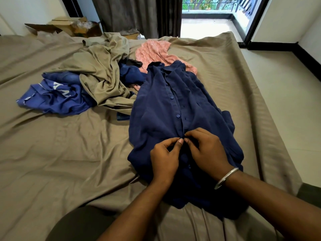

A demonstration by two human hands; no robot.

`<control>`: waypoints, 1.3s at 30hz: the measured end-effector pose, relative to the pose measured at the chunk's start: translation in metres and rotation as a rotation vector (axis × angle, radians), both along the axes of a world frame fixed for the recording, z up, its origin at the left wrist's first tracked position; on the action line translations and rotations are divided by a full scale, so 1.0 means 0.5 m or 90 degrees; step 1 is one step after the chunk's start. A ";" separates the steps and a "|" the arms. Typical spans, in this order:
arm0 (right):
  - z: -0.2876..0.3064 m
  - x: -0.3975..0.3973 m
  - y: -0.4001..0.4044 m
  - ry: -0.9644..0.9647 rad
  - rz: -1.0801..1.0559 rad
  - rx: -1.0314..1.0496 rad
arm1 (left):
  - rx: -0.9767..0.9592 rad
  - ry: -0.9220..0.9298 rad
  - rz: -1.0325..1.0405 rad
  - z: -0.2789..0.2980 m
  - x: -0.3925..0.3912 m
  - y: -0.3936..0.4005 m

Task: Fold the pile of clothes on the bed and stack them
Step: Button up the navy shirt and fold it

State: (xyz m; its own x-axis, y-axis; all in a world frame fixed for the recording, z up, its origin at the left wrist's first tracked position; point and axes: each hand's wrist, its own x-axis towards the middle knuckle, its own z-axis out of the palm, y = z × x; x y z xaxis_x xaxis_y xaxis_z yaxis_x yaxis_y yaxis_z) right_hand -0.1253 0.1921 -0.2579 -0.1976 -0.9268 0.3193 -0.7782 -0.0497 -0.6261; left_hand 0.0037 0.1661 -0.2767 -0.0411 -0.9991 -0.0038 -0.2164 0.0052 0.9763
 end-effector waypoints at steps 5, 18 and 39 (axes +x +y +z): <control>-0.001 0.000 -0.003 -0.101 -0.031 0.015 | 0.019 0.006 -0.038 -0.007 0.001 -0.009; 0.003 0.004 -0.011 -0.312 -0.017 0.097 | 0.042 0.026 -0.041 -0.009 0.000 -0.011; -0.009 -0.012 -0.006 -0.376 0.003 0.126 | 0.095 0.113 -0.117 -0.015 0.006 -0.026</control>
State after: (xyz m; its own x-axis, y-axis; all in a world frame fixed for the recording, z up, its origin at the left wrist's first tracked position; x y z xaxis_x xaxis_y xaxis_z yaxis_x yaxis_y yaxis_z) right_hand -0.1315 0.1889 -0.2622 -0.2834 -0.9588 -0.0212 -0.2974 0.1089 -0.9485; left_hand 0.0068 0.1529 -0.2843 -0.2350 -0.9637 -0.1267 -0.0515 -0.1178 0.9917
